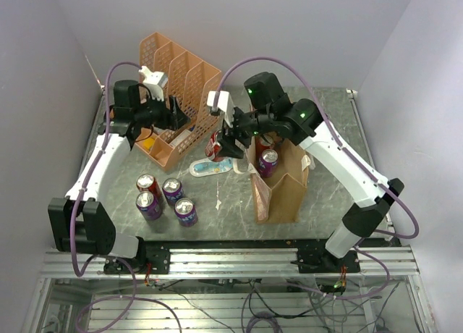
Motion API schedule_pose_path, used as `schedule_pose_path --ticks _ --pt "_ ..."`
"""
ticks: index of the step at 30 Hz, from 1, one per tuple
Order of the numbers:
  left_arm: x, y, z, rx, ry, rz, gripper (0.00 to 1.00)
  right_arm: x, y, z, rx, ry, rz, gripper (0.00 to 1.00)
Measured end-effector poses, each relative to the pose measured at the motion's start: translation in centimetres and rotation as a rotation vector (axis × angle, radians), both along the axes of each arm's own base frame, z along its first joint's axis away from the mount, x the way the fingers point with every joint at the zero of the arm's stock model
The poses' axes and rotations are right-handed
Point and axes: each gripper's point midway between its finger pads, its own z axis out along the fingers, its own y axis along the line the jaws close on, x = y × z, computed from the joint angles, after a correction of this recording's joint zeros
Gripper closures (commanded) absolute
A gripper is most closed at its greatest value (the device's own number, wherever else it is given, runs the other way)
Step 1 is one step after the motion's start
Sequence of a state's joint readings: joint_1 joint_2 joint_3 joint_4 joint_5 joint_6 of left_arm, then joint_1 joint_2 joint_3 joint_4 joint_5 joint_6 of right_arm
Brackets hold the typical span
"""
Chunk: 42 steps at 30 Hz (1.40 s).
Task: Place the beverage into the canvas bag
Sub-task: Pick up the drink from the center of the board, then place the drink in the canvas bag.
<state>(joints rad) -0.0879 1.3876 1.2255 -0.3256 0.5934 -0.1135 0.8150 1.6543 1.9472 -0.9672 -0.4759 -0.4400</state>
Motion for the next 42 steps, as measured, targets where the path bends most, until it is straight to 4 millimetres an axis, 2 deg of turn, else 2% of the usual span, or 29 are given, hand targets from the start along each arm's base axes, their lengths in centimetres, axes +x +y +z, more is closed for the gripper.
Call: schedule_pose_path --ticks 6,11,17,20,22,26,30,36,42 --pt "0.8 -2.8 1.4 -0.027 -0.032 -0.055 0.28 1.5 -1.2 1.9 0.003 -0.05 -0.105 0.78" --pt "0.4 -5.3 2.3 -0.031 -0.06 -0.118 0.28 2.2 -3.0 3.6 0.011 -0.09 -0.196 0.8" --pt "-0.8 -9.7 1.6 -0.036 -0.04 -0.23 0.28 2.3 -7.4 6.3 0.041 -0.143 -0.337 0.81" --pt "-2.3 -12.3 1.0 -0.049 -0.007 -0.293 0.27 3.7 -10.5 7.6 0.064 -0.166 -0.441 0.82" --pt "-3.7 -14.6 0.7 -0.061 0.01 -0.35 0.28 4.7 -12.2 7.9 0.057 -0.188 -0.506 0.82" --pt "-6.0 -18.5 -0.3 -0.096 0.072 -0.435 0.28 5.5 -14.6 5.9 0.022 -0.165 -0.588 0.82" --pt "-6.4 -20.5 -1.4 -0.119 0.133 -0.449 0.34 6.6 -16.5 3.0 -0.025 -0.101 -0.656 0.82" --pt "-7.0 -21.9 -2.5 -0.122 0.181 -0.443 0.57 7.0 -18.4 -0.9 -0.101 -0.032 -0.705 0.83" --pt "-7.6 -22.7 -2.5 -0.107 0.162 -0.464 0.86 5.5 -20.1 -4.7 -0.177 0.014 -0.711 0.84"
